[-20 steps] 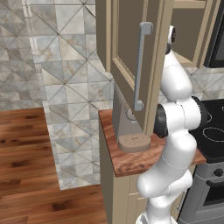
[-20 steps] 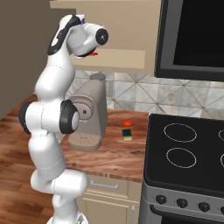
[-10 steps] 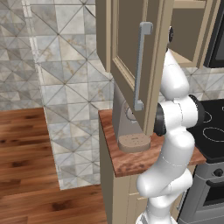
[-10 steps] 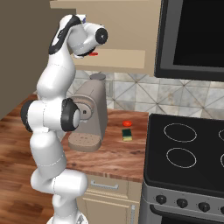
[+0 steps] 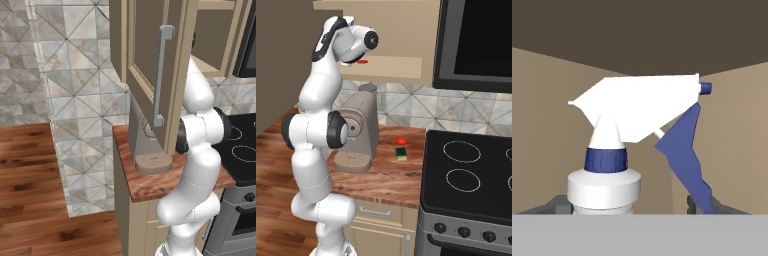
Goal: Pick the spray and sponge from the cabinet and place them on the counter.
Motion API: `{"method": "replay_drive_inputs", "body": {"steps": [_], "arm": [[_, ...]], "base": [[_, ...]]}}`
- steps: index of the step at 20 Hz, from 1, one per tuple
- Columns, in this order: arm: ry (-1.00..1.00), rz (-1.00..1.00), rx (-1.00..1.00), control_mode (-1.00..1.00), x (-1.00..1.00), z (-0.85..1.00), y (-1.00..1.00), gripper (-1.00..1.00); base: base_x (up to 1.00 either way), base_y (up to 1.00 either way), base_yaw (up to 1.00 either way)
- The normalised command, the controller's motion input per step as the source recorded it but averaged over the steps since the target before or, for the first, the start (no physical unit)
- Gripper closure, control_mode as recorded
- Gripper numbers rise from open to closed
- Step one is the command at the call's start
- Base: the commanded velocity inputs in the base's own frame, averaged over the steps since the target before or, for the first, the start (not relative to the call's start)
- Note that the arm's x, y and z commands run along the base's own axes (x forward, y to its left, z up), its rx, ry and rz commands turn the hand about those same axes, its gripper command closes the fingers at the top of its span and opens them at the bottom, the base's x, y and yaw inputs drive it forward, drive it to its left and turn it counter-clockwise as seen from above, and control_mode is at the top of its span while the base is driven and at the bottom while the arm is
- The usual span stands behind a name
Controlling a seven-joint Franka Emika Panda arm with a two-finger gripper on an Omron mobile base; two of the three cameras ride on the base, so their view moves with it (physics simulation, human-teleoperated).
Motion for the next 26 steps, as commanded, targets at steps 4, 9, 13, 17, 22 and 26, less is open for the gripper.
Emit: {"method": "replay_drive_inputs", "body": {"steps": [4,9,13,17,22,26], "arm": [[0.0,0.0,0.0,-1.0,0.02,0.0,0.0,1.0],[0.0,0.0,0.0,-1.0,0.0,0.0,-0.02,1.0],[0.0,0.0,0.0,-1.0,-0.03,0.0,-0.05,1.0],[0.0,0.0,0.0,-1.0,-0.08,0.0,-0.05,1.0],[0.0,0.0,0.0,-1.0,-0.09,0.0,-0.06,1.0],[0.0,0.0,0.0,-1.0,-0.1,0.0,-0.09,1.0]], "base": [[0.0,0.0,0.0],[0.0,0.0,0.0],[0.0,0.0,0.0],[0.0,0.0,0.0],[0.0,0.0,0.0],[0.0,0.0,0.0]]}}
